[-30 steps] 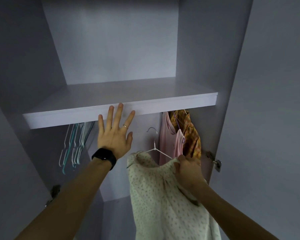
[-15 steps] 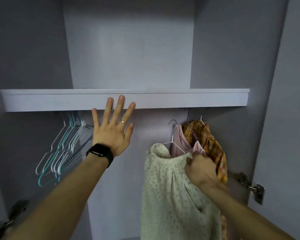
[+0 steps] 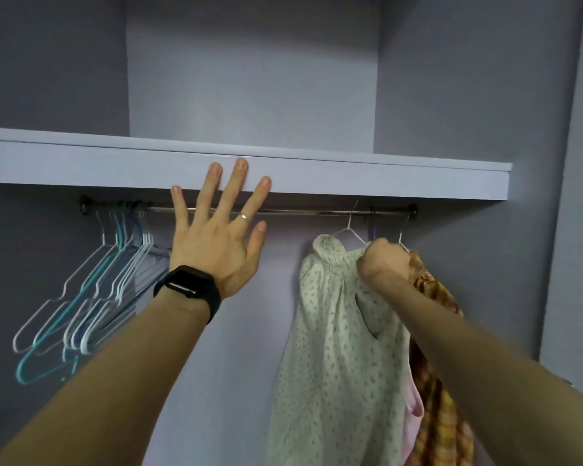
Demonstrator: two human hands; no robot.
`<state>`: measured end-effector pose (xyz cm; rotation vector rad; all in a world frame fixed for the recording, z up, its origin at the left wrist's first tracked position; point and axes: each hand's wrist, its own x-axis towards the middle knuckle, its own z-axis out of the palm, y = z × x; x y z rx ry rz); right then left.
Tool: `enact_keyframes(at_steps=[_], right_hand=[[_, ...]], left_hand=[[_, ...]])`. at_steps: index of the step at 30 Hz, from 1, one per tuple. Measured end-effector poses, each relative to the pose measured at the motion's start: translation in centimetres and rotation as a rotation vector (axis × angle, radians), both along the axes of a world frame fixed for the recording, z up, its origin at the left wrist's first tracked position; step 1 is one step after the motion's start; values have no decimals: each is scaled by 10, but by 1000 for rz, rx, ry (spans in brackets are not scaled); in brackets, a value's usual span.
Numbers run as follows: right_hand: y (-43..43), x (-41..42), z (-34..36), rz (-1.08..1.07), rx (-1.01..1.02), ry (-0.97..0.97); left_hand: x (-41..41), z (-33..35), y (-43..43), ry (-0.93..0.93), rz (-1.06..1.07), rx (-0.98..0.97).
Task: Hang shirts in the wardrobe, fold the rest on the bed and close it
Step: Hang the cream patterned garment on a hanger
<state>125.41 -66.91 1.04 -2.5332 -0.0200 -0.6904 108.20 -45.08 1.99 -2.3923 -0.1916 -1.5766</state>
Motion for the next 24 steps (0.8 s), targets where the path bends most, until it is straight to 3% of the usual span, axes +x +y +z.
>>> enact_keyframes(at_steps=[4,12,20,24], right_hand=[[11,18,-20,-13,-40,69],[-29,50,-22,-123,91,63],[-33,37,-30,24,-85,82],[-48,14,-13,90,-78,267]], left_hand=[[-1,1,-2,2,-5,-15],[-4,1,-4,26,-10,-27],[-11,1,-8,96,-4,-82],[-19,6,-16,181,27,-128]])
